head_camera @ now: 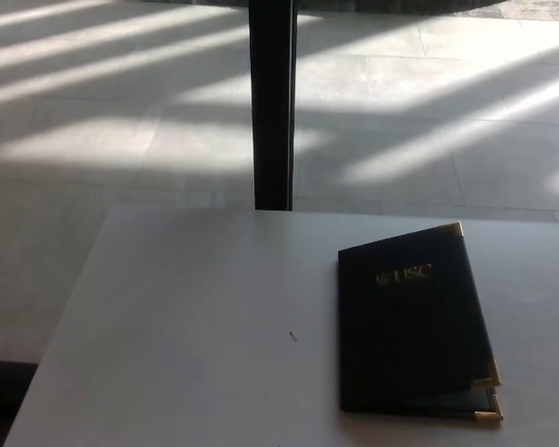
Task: There is a diary kept infront of the robot and the robot uses its right hand to grab its cover and puses it to the left to open it.
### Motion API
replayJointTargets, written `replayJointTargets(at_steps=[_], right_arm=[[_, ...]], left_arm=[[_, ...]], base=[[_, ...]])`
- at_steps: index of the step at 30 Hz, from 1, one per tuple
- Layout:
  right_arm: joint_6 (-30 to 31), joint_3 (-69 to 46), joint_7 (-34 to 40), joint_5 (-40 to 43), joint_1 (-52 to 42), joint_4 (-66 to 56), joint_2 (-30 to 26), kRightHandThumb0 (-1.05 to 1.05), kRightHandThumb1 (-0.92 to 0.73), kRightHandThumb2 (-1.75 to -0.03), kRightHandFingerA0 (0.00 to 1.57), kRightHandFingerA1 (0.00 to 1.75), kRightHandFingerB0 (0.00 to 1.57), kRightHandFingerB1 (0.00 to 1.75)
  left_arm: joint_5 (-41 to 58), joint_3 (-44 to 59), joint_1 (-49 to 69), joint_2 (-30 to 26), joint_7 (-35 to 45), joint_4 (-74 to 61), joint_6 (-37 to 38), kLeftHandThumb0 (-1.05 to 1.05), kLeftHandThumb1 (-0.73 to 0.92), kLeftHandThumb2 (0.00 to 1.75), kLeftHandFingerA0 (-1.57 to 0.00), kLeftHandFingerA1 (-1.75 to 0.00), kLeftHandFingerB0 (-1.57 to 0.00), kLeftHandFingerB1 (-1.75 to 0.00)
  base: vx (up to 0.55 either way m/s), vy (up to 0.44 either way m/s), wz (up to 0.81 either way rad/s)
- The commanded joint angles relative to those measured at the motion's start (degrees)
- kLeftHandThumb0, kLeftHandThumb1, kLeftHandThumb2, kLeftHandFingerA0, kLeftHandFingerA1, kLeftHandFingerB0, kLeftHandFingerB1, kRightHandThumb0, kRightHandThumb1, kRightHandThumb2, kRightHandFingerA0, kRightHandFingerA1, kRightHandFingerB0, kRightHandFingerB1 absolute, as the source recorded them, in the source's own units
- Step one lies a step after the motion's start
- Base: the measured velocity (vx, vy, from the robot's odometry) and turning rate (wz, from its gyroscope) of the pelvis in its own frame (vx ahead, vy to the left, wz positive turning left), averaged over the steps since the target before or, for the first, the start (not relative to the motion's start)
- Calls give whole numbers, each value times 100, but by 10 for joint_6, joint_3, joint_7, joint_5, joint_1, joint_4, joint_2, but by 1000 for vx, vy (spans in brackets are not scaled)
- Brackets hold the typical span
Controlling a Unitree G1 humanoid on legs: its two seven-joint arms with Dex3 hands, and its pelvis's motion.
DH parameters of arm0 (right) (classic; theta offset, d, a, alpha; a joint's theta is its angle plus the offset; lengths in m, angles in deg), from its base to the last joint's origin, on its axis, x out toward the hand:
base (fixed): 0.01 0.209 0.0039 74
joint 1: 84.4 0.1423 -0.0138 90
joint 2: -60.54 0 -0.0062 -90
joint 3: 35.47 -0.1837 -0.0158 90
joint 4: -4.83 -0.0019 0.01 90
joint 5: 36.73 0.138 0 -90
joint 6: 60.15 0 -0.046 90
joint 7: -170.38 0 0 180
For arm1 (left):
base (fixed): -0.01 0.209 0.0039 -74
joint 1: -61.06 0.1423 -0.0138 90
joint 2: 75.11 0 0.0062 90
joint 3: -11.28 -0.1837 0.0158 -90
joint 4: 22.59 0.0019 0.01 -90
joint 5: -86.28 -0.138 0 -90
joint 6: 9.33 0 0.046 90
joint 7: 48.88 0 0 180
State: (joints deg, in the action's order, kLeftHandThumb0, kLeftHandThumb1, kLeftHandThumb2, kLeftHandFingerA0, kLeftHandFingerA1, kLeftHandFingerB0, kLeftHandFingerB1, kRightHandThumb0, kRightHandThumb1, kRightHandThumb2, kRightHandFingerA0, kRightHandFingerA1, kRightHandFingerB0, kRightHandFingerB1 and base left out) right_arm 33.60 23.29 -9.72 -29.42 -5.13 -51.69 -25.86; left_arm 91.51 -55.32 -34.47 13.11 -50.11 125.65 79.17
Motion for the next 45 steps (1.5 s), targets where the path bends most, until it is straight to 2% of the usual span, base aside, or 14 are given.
replayJointTargets(at_steps=[1,3,8,9,12,15,24,25,26,32,34,36,37,45], right_arm=[[83,-228,80,259,36,-99,-1,-87,-92,-78,51,86,41,78],[92,-259,92,277,50,-102,-11,-89,-75,-113,49,84,40,77],[105,-314,94,300,73,-100,-38,-85,-92,-85,43,83,33,75],[114,-329,98,309,80,-102,-55,-87,-92,-93,39,80,28,72],[131,-364,137,310,117,-103,-92,-89,-92,-88,44,79,32,72],[117,-375,139,310,166,-91,-116,-91,-77,-116,48,81,39,75],[168,-351,165,303,263,-185,-110,-87,-92,-73,54,69,46,68],[171,-346,165,305,275,-197,-106,-78,-71,-121,51,70,36,64],[174,-337,160,303,282,-204,-105,-91,-92,-71,53,64,42,61],[222,-283,173,314,336,-274,-79,-89,-90,-67,45,51,40,48],[235,-269,181,322,342,-294,-67,-78,-65,-114,41,61,28,54],[244,-250,189,321,346,-308,-55,-86,-90,-67,45,54,38,48],[249,-229,190,318,342,-325,-37,-87,-87,-66,42,50,35,45],[259,-105,180,302,287,-401,61,-71,-92,-78,30,46,23,41]], left_arm=[[161,172,-72,-57,-60,63,-23,-100,86,167,-53,-129,0,-93],[162,184,-74,-56,-67,64,-26,-104,91,172,-58,-135,-8,-102],[151,196,-71,-54,-58,67,-25,-103,90,171,-53,-132,-1,-97],[151,199,-73,-54,-63,68,-26,-105,92,121,-42,-169,-27,-143],[150,209,-74,-51,-64,75,-24,-100,90,169,-55,-131,0,-93],[153,221,-70,-51,-62,72,-21,-104,90,170,-52,-132,0,-96],[141,229,-73,-53,-58,85,-18,-103,88,168,-58,-133,0,-94],[142,231,-74,-53,-58,86,-17,-100,85,165,-54,-129,0,-93],[144,232,-74,-53,-55,87,-17,-90,77,157,-47,-120,0,-88],[146,231,-79,-56,-59,95,-13,-103,90,170,-64,-138,-6,-100],[148,229,-80,-57,-59,97,-14,-103,90,170,-60,-136,-3,-99],[149,227,-80,-57,-61,97,-15,-105,92,121,-37,-167,-28,-145],[150,227,-79,-57,-63,94,-16,-104,90,170,-59,-136,-7,-102],[163,217,-77,-60,-65,97,-19,-104,90,170,-62,-138,-2,-99]], base=[[0,0,0],[0,0,0],[0,0,0],[0,0,0],[0,0,0],[0,0,0],[0,0,0],[0,0,0],[0,0,0],[0,0,0],[0,0,0],[0,0,0],[0,0,0],[0,0,0]])
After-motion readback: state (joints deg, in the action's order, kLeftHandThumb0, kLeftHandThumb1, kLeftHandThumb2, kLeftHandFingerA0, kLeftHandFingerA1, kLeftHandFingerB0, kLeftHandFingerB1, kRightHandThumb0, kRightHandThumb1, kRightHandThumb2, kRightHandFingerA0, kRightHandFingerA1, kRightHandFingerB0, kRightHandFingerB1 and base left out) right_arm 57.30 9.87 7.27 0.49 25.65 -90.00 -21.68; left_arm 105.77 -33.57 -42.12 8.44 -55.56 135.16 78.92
